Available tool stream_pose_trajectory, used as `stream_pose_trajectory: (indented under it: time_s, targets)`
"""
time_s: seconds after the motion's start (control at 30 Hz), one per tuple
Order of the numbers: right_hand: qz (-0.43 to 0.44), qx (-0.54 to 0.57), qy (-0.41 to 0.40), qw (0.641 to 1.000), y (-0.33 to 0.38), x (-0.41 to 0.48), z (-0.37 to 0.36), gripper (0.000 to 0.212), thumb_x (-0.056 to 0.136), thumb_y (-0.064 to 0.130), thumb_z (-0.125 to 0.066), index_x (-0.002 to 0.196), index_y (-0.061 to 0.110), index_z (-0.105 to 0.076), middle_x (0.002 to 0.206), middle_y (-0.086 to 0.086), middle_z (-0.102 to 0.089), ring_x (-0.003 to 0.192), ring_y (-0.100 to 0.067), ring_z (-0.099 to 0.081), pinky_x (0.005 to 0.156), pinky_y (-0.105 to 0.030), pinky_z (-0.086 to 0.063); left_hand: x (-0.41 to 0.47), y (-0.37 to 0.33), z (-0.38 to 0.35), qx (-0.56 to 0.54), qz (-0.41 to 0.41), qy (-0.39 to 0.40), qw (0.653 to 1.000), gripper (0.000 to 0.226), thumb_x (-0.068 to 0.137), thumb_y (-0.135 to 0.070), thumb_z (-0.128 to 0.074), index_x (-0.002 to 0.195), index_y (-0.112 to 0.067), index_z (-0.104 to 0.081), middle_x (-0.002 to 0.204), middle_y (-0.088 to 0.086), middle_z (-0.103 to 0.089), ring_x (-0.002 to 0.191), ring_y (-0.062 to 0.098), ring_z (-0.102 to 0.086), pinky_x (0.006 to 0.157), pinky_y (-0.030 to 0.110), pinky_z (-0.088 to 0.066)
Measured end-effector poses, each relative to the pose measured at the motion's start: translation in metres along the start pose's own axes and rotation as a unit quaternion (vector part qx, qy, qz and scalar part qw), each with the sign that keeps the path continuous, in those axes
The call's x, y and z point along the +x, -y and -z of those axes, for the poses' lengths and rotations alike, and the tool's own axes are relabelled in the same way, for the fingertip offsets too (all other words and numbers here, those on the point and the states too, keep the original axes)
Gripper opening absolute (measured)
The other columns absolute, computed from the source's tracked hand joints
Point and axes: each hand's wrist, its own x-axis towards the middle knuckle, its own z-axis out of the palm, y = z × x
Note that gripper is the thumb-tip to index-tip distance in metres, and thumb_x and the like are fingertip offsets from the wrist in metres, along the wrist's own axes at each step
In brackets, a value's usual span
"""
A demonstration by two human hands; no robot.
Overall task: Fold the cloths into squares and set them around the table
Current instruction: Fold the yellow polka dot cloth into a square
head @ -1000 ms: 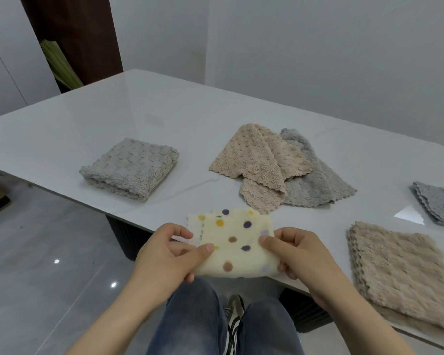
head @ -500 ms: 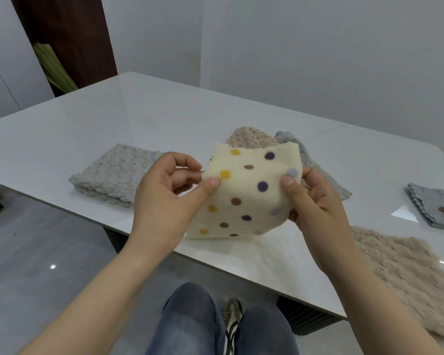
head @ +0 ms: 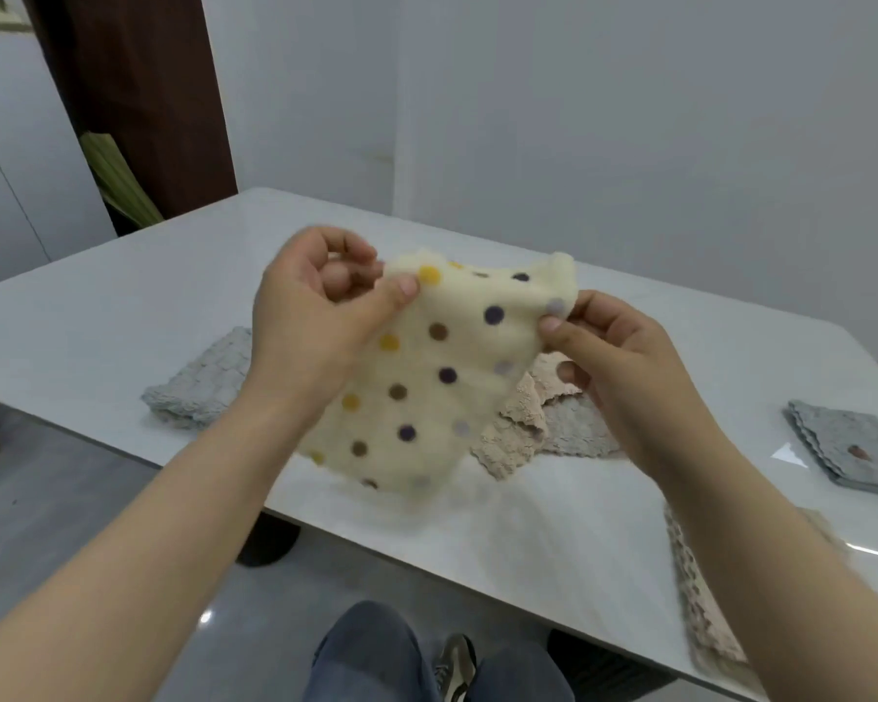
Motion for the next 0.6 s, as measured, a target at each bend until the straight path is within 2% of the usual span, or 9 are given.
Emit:
stream_pose_trajectory:
  time_s: [0.07,0.1,0.2,0.27,0.33,0.4,0.47,0.53,0.6]
  targets:
    - [0.000,0.002,-0.005,1.000,0.004,0.009,0.003,0.009,0.091,0.002,-0.059,0.092,0.009,-0.065,0.071,0.001,-0.063,0.056,-0.008,-0.055,0.047,-0.016,-0.039,0.010,-0.013,-0.003,0.043,-0.061,-0.003,0.997,0.031,0.073,-0.014,-0.079,0.084,-0.024,-0.052,0.075,-0.004,-0.066,0.073,0.011,-0.062,0.072,0.024,-0.054]
    - [0.000,0.020,-0.005,1.000,0.007,0.012,0.005,0.010,0.091,0.000,-0.058,0.093,0.008,-0.064,0.071,0.000,-0.064,0.055,-0.008,-0.058,0.046,-0.015,-0.040,0.010,-0.019,-0.004,0.055,-0.093,0.003,0.994,0.032,0.073,-0.013,-0.079,0.085,-0.024,-0.052,0.076,-0.005,-0.066,0.074,0.011,-0.063,0.072,0.023,-0.054]
    - [-0.039,0.081,0.012,0.996,0.003,0.013,0.017,0.019,0.092,-0.007,-0.051,0.104,0.002,-0.063,0.091,-0.008,-0.072,0.083,-0.017,-0.072,0.067,-0.019,-0.056,-0.004,-0.021,-0.010,0.090,-0.170,0.050,0.980,0.031,0.072,-0.009,-0.078,0.088,-0.020,-0.053,0.077,-0.009,-0.065,0.079,0.008,-0.066,0.078,0.024,-0.054]
    - [-0.107,0.099,0.011,0.989,-0.009,0.003,0.029,0.025,0.090,-0.011,-0.050,0.108,0.002,-0.062,0.106,-0.013,-0.071,0.094,-0.022,-0.072,0.075,-0.022,-0.058,-0.025,-0.004,-0.014,0.153,-0.189,0.101,0.965,0.028,0.075,-0.011,-0.077,0.089,-0.018,-0.054,0.080,-0.012,-0.065,0.081,0.001,-0.065,0.077,0.016,-0.052]
    - [-0.190,0.094,-0.039,0.977,-0.028,-0.014,0.044,0.025,0.091,-0.008,-0.051,0.111,0.004,-0.061,0.110,-0.015,-0.070,0.094,-0.024,-0.072,0.073,-0.025,-0.060,-0.052,0.021,-0.018,0.226,-0.164,0.185,0.942,0.024,0.079,-0.017,-0.073,0.092,-0.021,-0.053,0.085,-0.015,-0.066,0.086,-0.003,-0.062,0.076,0.014,-0.049]
    - [-0.261,0.069,-0.096,0.958,-0.046,-0.033,0.059,0.023,0.092,-0.001,-0.054,0.113,0.004,-0.060,0.112,-0.018,-0.068,0.097,-0.029,-0.069,0.075,-0.032,-0.060,-0.080,0.047,-0.020,0.301,-0.108,0.303,0.898,0.025,0.083,-0.025,-0.067,0.101,-0.026,-0.049,0.096,-0.018,-0.064,0.094,-0.002,-0.058,0.082,0.018,-0.045]
    - [-0.295,0.017,-0.112,0.949,-0.060,-0.051,0.066,0.020,0.092,0.002,-0.057,0.111,0.008,-0.060,0.116,-0.017,-0.065,0.103,-0.031,-0.066,0.080,-0.036,-0.055,-0.102,0.069,-0.018,0.334,-0.048,0.394,0.855,0.029,0.084,-0.036,-0.065,0.107,-0.031,-0.047,0.105,-0.021,-0.060,0.098,-0.004,-0.053,0.083,0.015,-0.040]
    - [-0.268,-0.057,-0.101,0.956,-0.067,-0.066,0.064,0.017,0.091,0.007,-0.060,0.105,0.017,-0.063,0.116,-0.011,-0.066,0.103,-0.024,-0.065,0.083,-0.036,-0.053,-0.113,0.077,-0.011,0.320,-0.023,0.405,0.856,0.028,0.083,-0.042,-0.064,0.105,-0.033,-0.049,0.106,-0.024,-0.058,0.100,-0.007,-0.051,0.085,0.012,-0.040]
    - [-0.178,-0.187,-0.074,0.963,-0.067,-0.075,0.058,0.019,0.089,0.013,-0.064,0.101,0.028,-0.065,0.111,0.004,-0.069,0.102,-0.009,-0.064,0.086,-0.028,-0.051,-0.113,0.080,-0.002,0.303,-0.030,0.369,0.878,0.023,0.084,-0.041,-0.063,0.103,-0.032,-0.055,0.105,-0.024,-0.059,0.103,-0.007,-0.051,0.088,0.013,-0.040]
